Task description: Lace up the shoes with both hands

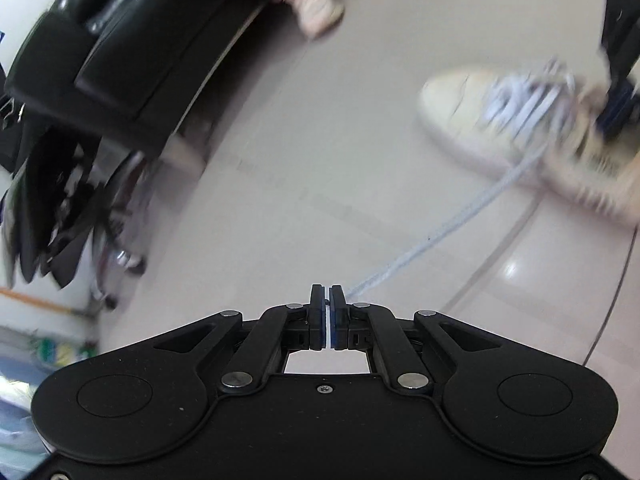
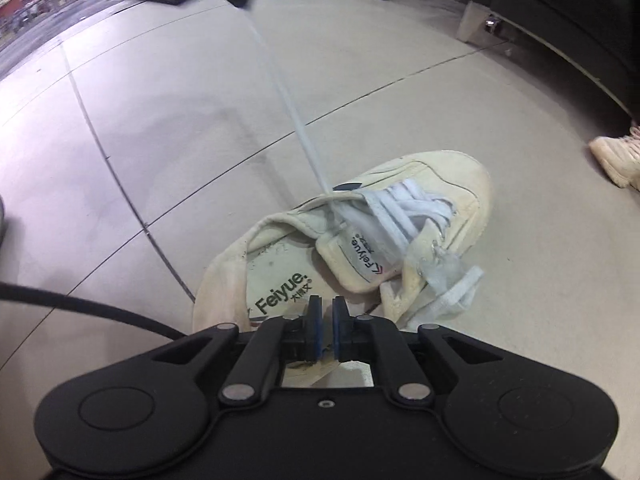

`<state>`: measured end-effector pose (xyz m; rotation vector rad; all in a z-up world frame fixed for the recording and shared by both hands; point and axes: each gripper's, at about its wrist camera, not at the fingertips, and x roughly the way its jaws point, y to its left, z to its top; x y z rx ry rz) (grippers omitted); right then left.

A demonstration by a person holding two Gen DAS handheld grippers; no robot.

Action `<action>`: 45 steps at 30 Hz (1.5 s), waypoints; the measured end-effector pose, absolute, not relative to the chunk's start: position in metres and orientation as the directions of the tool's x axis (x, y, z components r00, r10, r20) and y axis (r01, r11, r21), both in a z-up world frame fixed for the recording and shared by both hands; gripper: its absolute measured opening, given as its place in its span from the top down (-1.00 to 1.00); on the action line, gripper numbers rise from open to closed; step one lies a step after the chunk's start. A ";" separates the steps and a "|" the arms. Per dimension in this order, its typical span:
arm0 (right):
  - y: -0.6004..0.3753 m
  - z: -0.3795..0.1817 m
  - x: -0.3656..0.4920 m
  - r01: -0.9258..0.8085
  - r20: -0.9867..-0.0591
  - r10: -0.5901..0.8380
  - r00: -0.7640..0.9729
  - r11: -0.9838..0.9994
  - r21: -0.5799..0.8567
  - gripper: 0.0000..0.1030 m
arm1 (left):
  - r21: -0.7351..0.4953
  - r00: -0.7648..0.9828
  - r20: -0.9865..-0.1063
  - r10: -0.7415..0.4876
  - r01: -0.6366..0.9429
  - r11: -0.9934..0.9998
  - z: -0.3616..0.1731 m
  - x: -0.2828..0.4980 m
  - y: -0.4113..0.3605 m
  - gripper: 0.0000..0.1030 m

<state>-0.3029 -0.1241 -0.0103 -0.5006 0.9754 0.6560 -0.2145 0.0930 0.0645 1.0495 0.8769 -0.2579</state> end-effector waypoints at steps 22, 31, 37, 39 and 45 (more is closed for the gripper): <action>-0.281 -0.008 -0.209 0.215 -0.758 0.524 0.388 0.749 0.627 0.31 | 0.183 0.512 -0.859 0.012 0.285 0.941 0.038 -0.244 0.158 0.80; -0.234 -0.002 -0.213 -0.254 -0.914 -0.003 0.405 0.960 -0.115 0.89 | -0.098 0.340 -0.854 -0.393 0.637 0.765 0.013 -0.262 0.036 0.75; -0.264 0.021 -0.210 -0.085 -0.895 0.030 0.446 0.996 -0.009 0.53 | -0.102 0.357 -0.845 -0.399 0.624 0.775 0.000 -0.246 0.045 0.74; -0.256 0.018 -0.199 -0.026 -0.874 0.218 0.435 0.973 0.230 0.22 | -0.109 0.353 -0.843 -0.406 0.626 0.772 -0.005 -0.242 0.044 0.73; -0.194 -0.016 -0.178 -0.247 -0.926 0.175 0.334 0.965 0.093 0.47 | -0.138 0.343 -0.829 -0.443 0.642 0.754 -0.008 -0.241 0.032 0.70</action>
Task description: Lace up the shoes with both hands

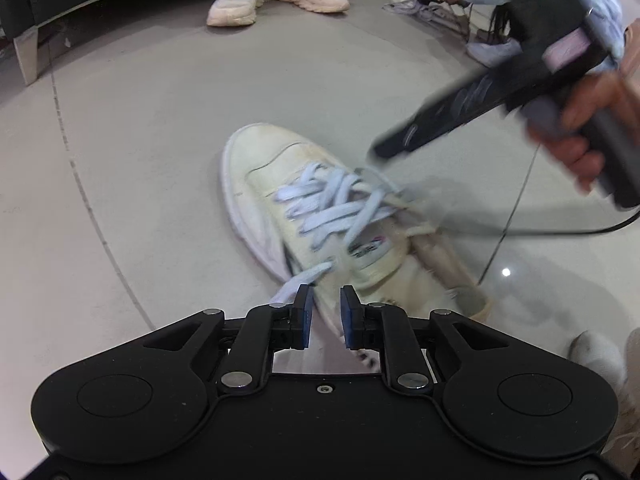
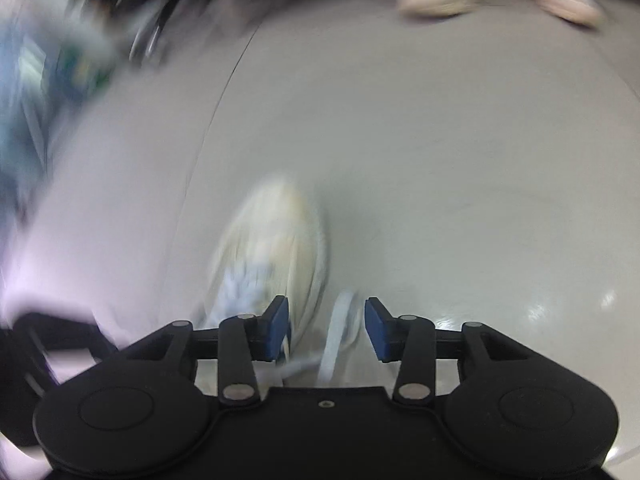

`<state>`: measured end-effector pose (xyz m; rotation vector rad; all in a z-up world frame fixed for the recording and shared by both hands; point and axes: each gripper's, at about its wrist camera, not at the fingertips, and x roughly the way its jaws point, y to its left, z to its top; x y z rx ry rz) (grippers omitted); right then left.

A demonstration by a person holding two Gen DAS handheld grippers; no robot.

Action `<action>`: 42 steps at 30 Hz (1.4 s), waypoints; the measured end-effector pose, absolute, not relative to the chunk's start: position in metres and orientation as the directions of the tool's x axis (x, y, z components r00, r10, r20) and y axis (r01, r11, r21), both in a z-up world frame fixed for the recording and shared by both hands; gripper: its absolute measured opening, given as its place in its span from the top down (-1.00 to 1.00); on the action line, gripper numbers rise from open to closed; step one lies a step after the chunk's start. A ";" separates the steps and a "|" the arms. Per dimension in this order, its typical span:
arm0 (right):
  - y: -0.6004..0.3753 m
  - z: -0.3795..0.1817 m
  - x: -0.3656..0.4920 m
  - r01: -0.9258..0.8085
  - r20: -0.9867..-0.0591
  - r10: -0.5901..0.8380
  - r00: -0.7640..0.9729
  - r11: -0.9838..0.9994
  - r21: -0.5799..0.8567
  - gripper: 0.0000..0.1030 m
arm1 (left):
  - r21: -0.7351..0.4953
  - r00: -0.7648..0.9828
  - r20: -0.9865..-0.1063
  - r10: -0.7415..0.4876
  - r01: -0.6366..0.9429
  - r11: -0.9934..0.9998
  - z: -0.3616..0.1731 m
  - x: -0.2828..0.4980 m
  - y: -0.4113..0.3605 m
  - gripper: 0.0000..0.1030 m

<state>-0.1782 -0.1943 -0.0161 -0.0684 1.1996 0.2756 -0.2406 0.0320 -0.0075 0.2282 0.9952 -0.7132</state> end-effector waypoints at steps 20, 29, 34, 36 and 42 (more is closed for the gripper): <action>-0.168 -0.029 -0.220 -0.360 -0.903 0.327 0.279 0.907 0.217 0.48 | -0.086 0.389 -0.820 -0.420 0.642 0.762 -0.021 -0.237 0.013 0.54; -0.158 -0.036 -0.181 -0.403 -0.892 0.301 0.337 0.902 0.152 0.68 | -0.134 0.430 -0.797 -0.423 0.557 0.819 -0.024 -0.193 0.011 0.58; -0.156 -0.038 -0.139 -0.427 -0.877 0.280 0.390 0.899 0.097 0.66 | -0.114 0.484 -0.782 -0.393 0.509 0.853 -0.027 -0.157 0.005 0.58; -0.162 -0.031 -0.127 -0.421 -0.876 0.265 0.404 0.904 0.079 0.59 | -0.119 0.492 -0.784 -0.378 0.479 0.870 -0.026 -0.144 0.005 0.58; -0.175 0.025 -0.179 -0.386 -0.825 0.243 0.510 0.922 0.033 -0.17 | -0.178 0.523 -0.795 -0.309 0.286 0.942 0.017 -0.180 0.029 -0.52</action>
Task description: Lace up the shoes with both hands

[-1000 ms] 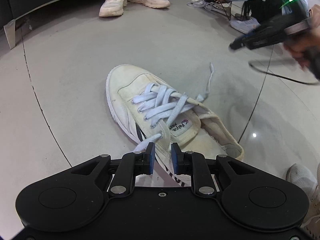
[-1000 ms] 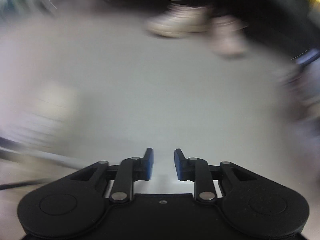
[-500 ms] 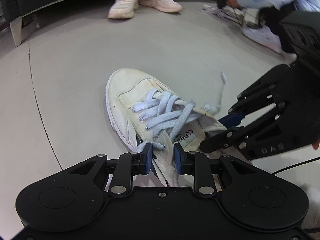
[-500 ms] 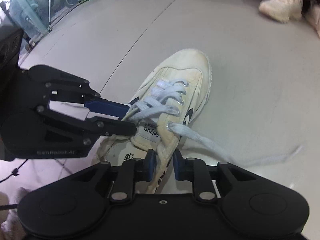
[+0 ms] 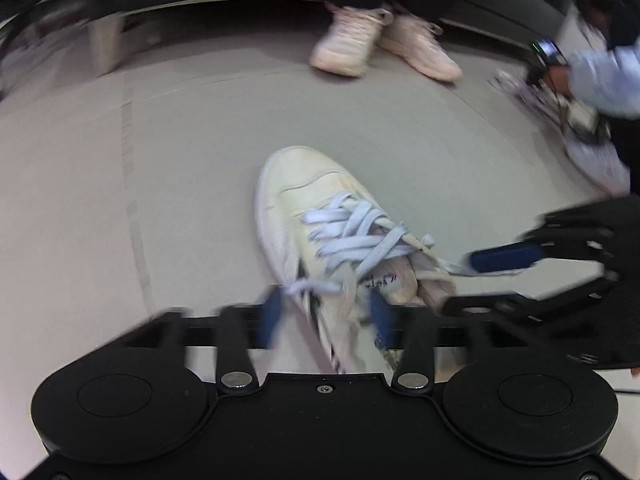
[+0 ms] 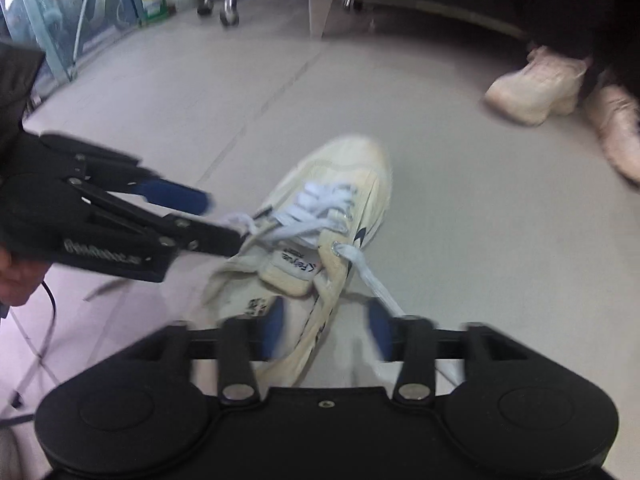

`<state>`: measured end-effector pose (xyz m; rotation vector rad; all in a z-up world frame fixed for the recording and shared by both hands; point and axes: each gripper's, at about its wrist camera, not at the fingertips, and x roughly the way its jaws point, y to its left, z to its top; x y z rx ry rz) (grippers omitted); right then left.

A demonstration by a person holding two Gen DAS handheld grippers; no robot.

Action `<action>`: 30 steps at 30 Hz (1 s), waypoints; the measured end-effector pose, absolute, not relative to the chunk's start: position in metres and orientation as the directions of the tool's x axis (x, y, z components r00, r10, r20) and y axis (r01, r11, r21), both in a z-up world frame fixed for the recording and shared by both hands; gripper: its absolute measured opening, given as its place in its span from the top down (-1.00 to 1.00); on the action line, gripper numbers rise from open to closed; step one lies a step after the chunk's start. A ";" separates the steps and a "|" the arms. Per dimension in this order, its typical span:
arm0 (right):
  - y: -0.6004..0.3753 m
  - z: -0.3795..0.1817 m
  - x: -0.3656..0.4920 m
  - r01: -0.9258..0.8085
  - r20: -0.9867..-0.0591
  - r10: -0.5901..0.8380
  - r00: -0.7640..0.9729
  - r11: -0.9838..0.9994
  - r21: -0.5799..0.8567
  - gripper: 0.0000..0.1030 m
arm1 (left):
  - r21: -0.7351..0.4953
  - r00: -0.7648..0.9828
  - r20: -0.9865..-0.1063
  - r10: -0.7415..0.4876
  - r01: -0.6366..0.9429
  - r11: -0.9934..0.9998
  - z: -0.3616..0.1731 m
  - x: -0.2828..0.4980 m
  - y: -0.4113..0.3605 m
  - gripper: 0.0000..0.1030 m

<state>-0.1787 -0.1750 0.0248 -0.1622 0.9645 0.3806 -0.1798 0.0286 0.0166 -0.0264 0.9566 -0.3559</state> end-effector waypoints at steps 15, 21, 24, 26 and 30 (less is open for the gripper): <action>-0.173 0.071 -0.237 -0.113 -0.754 0.114 0.647 0.992 0.053 -0.99 | -0.103 0.518 -0.852 -0.072 -0.030 0.994 0.048 -0.252 0.053 -0.94; -0.175 0.069 -0.249 -0.102 -0.774 0.135 0.619 0.991 0.091 -0.99 | -0.134 0.500 -0.853 -0.152 0.072 0.988 0.057 -0.258 0.055 -0.94; -0.173 0.066 -0.247 -0.096 -0.799 0.136 0.586 0.991 0.099 -0.99 | -0.107 0.494 -0.862 -0.112 0.040 0.994 0.054 -0.258 0.055 -0.94; -0.172 0.061 -0.246 -0.085 -0.820 0.123 0.559 0.992 0.091 -0.99 | -0.089 0.461 -0.882 -0.094 0.031 0.996 0.048 -0.258 0.056 -0.94; -0.174 0.054 -0.246 -0.066 -0.837 0.111 0.536 0.994 0.089 -0.99 | -0.071 0.399 -0.914 -0.073 0.021 0.997 0.034 -0.256 0.057 -0.94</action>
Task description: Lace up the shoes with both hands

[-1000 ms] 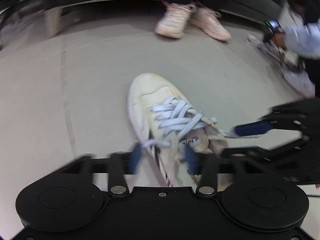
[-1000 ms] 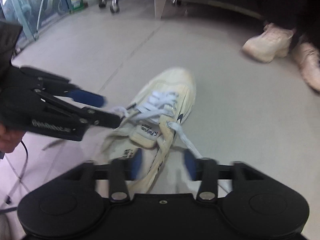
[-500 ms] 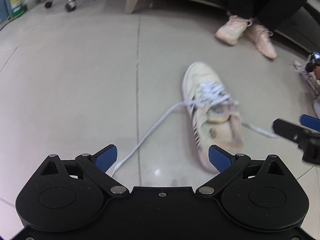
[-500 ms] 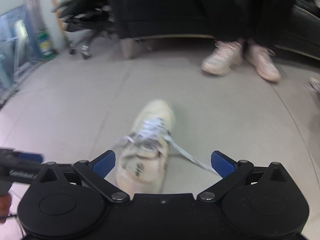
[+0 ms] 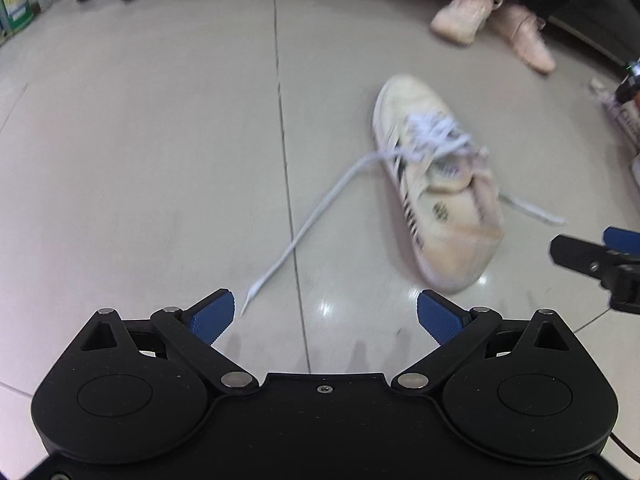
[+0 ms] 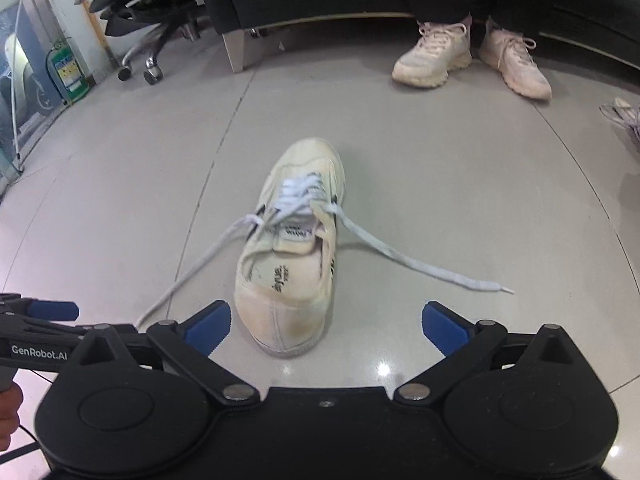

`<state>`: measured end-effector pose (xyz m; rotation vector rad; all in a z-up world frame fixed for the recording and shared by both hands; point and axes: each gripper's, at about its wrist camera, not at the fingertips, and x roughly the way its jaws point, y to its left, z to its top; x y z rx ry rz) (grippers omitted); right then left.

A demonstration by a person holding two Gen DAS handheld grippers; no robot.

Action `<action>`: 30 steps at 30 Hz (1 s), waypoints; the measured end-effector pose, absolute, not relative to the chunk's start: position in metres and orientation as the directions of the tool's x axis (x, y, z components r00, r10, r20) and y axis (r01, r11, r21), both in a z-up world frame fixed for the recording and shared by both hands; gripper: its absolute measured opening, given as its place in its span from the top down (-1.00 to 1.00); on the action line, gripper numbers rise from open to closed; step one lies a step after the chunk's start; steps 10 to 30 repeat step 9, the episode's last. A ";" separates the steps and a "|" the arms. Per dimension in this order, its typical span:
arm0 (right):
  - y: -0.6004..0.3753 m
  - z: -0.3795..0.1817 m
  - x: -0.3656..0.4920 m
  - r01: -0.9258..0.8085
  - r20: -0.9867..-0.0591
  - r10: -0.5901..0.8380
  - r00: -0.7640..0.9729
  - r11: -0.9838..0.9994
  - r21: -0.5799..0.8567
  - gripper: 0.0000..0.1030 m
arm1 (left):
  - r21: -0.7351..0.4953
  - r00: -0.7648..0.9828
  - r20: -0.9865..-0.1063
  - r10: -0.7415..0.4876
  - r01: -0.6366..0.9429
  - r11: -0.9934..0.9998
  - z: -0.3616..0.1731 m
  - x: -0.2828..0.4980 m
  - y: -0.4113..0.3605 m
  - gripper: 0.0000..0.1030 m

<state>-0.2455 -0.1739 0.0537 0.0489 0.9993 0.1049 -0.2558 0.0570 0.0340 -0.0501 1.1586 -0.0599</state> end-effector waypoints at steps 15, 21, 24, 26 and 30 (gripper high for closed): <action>-0.175 0.049 -0.244 -0.052 -0.846 0.122 0.519 0.992 0.111 -0.99 | -0.051 0.380 -0.922 -0.075 0.072 0.996 0.026 -0.260 0.051 -0.94; -0.175 0.049 -0.244 -0.052 -0.846 0.122 0.519 0.992 0.111 -0.99 | -0.051 0.380 -0.922 -0.075 0.072 0.996 0.026 -0.260 0.051 -0.94; -0.175 0.049 -0.244 -0.052 -0.846 0.122 0.519 0.992 0.111 -0.99 | -0.051 0.380 -0.922 -0.075 0.072 0.996 0.026 -0.260 0.051 -0.94; -0.175 0.049 -0.244 -0.052 -0.846 0.122 0.519 0.992 0.111 -0.99 | -0.051 0.380 -0.922 -0.075 0.072 0.996 0.026 -0.260 0.051 -0.94; -0.175 0.049 -0.244 -0.052 -0.846 0.122 0.519 0.992 0.111 -0.99 | -0.051 0.380 -0.922 -0.075 0.072 0.996 0.026 -0.260 0.051 -0.94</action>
